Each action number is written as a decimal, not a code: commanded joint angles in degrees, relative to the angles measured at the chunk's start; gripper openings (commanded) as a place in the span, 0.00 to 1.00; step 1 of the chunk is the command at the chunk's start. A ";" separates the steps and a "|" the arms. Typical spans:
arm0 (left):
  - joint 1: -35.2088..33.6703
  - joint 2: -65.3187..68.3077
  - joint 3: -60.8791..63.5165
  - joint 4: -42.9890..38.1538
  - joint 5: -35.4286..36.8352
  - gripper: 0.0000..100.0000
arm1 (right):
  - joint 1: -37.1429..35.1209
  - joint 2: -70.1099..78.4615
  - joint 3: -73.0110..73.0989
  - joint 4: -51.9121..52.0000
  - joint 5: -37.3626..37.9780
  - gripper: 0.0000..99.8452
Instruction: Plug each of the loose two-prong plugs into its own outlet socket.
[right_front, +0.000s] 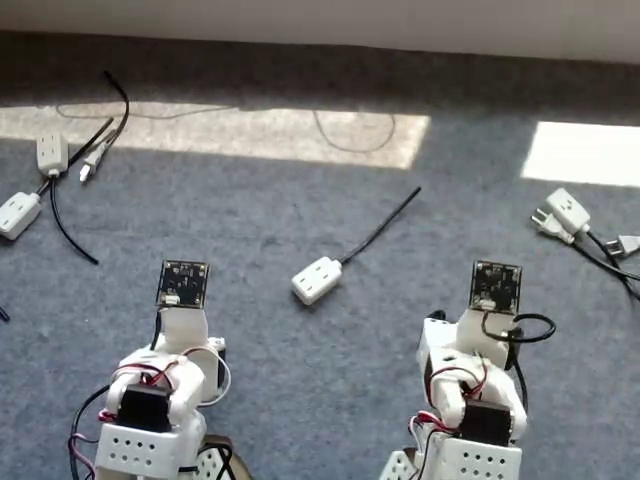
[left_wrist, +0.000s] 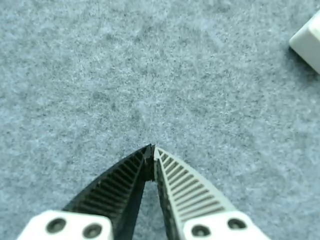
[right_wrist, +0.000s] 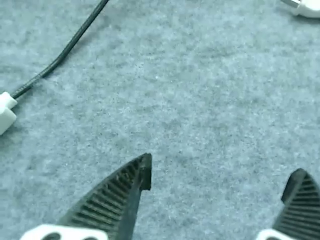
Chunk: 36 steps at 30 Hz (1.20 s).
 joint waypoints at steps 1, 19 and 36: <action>0.57 -0.22 0.75 0.26 -0.35 0.01 | -0.75 -0.31 8.57 -0.92 0.44 0.40; 0.66 -0.22 0.75 0.26 -0.35 0.01 | -0.75 -0.22 8.57 -0.57 0.44 0.40; -16.04 -0.31 -15.25 -27.16 -14.59 0.01 | -0.75 -0.22 8.57 -0.57 0.44 0.40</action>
